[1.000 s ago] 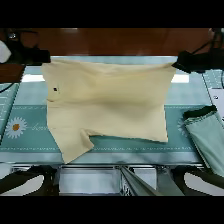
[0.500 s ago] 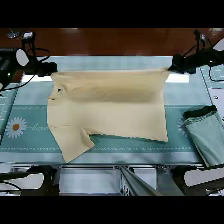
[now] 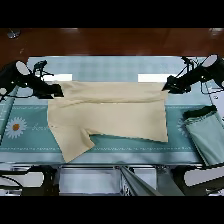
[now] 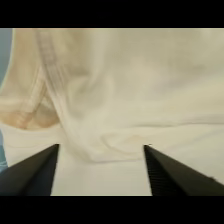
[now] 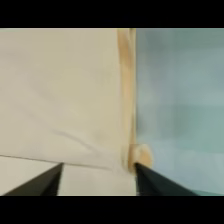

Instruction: Fold the shirts.

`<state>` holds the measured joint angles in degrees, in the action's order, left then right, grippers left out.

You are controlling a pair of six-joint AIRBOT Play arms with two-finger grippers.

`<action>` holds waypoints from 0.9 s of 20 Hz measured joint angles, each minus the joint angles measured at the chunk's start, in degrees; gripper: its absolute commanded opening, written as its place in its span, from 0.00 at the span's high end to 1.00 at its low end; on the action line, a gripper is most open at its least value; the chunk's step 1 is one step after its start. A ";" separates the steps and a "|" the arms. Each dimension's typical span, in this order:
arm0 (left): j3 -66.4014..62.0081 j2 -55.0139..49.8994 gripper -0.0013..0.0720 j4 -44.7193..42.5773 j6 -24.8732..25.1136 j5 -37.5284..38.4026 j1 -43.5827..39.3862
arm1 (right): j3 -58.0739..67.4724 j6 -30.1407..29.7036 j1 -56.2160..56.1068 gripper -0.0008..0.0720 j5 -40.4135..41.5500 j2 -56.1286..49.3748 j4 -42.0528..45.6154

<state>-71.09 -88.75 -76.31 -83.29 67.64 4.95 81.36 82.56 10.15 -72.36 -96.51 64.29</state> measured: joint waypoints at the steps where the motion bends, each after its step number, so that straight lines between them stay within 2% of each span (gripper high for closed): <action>1: -0.39 -0.11 0.02 0.50 0.15 1.86 0.72 | 0.35 0.24 0.66 0.14 -1.22 0.42 -0.98; 4: -0.15 2.23 0.03 1.25 0.09 7.30 4.22 | 0.09 0.68 4.11 0.14 -5.09 5.01 -0.57; 7: 6.91 9.46 0.03 1.66 0.07 10.14 10.10 | -9.53 1.44 9.18 0.14 -3.41 16.20 1.42; 13: 30.38 25.49 0.03 9.55 2.12 7.56 26.40 | -44.98 -2.45 11.72 0.14 7.91 44.78 -12.68; 18: 41.09 29.07 0.03 16.02 5.60 5.25 30.12 | -58.58 -3.50 8.26 0.14 10.56 55.82 -19.21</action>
<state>-30.00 -59.68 -60.29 -77.69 72.88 35.07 22.79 79.07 18.41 -61.80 -40.69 45.08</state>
